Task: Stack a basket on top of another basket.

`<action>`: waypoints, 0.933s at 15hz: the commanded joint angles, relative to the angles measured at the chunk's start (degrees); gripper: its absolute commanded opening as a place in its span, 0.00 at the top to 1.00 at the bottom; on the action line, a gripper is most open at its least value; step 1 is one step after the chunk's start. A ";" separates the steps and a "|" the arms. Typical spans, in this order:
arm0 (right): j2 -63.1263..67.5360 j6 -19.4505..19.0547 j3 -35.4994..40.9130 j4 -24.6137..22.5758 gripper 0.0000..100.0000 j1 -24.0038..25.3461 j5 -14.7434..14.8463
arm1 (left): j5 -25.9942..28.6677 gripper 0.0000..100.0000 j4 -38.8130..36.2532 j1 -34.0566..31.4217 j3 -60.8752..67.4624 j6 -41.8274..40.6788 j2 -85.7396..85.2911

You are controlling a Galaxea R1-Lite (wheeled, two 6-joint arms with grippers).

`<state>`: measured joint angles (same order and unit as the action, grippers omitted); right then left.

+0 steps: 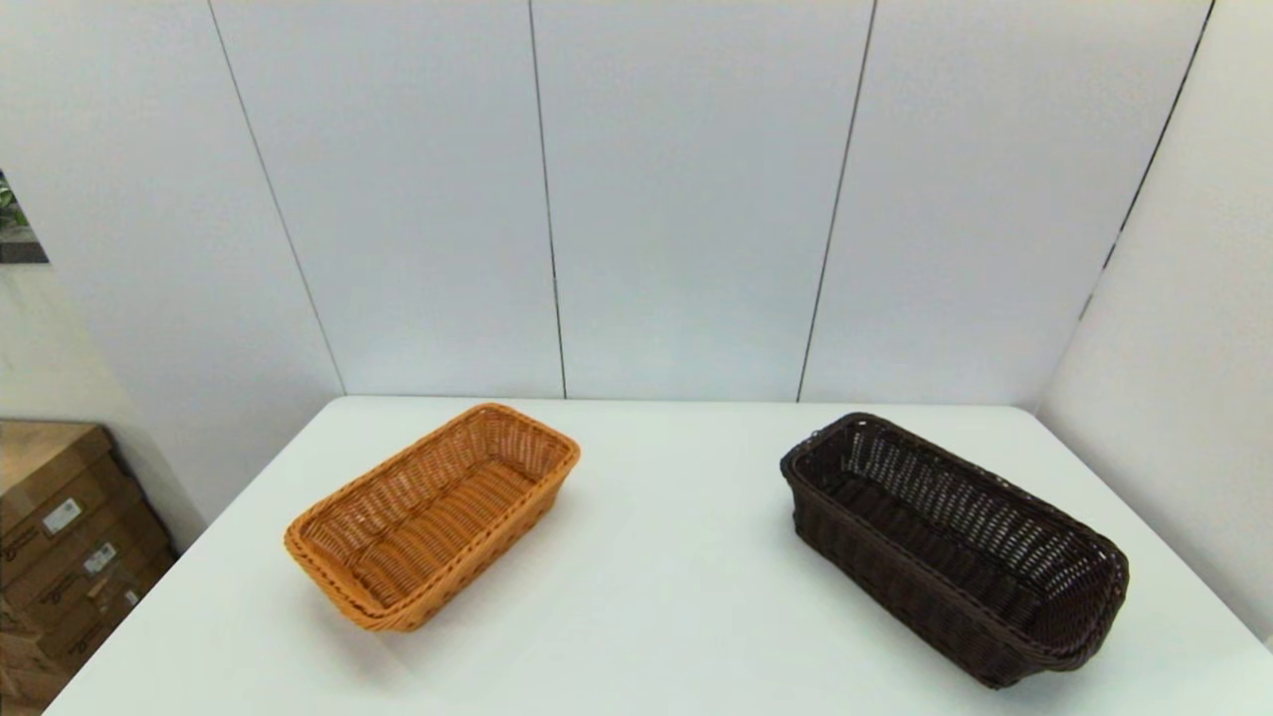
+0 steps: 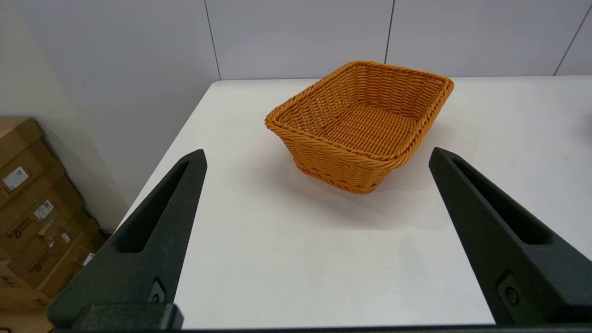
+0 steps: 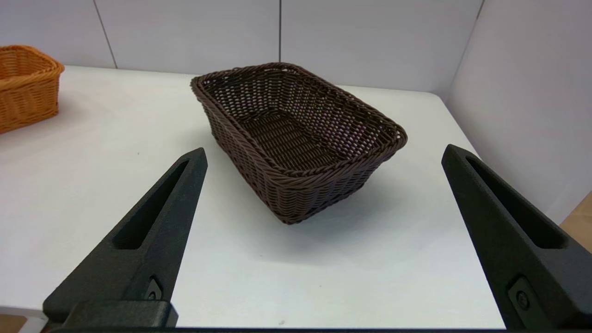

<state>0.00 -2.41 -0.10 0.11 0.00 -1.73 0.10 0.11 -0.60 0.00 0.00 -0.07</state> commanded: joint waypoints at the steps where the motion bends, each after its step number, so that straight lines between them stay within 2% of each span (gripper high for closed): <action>1: 0.00 0.13 0.01 -0.02 0.00 0.00 -0.03 | -0.01 0.00 0.07 -0.02 0.09 0.00 0.07; 14: 0.00 0.13 0.01 -0.02 0.00 0.00 -0.03 | -0.01 0.00 -0.02 -0.02 0.09 0.00 0.07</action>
<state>0.00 -2.26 -0.10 0.10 0.00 -1.73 0.10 0.11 -0.60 0.00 0.00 -0.07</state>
